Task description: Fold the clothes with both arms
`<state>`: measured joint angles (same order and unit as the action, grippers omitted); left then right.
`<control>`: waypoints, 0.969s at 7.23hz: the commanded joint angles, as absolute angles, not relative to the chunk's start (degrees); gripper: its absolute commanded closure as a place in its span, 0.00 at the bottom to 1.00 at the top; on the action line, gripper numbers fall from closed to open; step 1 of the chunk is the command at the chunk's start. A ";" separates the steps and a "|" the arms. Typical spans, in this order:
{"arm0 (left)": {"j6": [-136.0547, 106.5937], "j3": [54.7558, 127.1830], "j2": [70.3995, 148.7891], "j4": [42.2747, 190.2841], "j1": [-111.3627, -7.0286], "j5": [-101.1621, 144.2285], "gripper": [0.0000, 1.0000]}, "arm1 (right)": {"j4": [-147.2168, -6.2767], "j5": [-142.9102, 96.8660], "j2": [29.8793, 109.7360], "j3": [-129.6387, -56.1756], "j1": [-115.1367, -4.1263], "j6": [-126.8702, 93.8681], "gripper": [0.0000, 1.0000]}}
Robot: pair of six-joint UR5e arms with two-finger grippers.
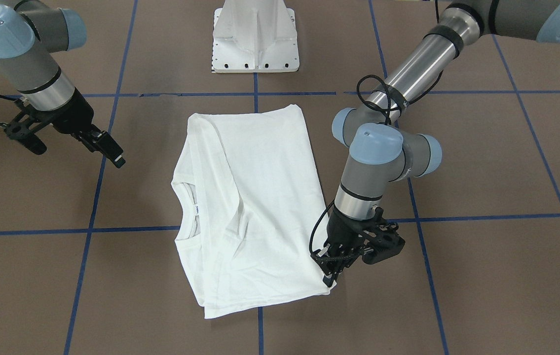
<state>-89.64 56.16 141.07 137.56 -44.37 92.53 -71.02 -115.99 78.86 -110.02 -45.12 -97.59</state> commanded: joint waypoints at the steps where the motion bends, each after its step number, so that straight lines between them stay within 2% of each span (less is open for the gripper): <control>1: -87.02 51.68 144.31 138.69 -45.09 92.20 0.50 | -71.02 -115.93 76.57 -110.04 -43.86 -97.82 0.00; 2: -85.71 51.85 144.75 140.17 -45.52 92.72 0.38 | -71.02 -115.75 74.29 -109.95 -42.29 -98.00 0.00; 3: -81.69 53.51 143.45 140.71 -46.14 95.25 0.38 | -71.19 -115.40 72.96 -109.95 -40.27 -98.00 0.00; 5: -80.77 67.60 133.38 139.75 -46.58 101.57 0.37 | -71.89 -108.32 69.80 -109.87 -33.96 -98.26 0.00; 7: -80.77 70.92 130.52 139.75 -46.93 102.83 0.36 | -72.07 -107.67 68.30 -109.43 -28.68 -97.30 0.00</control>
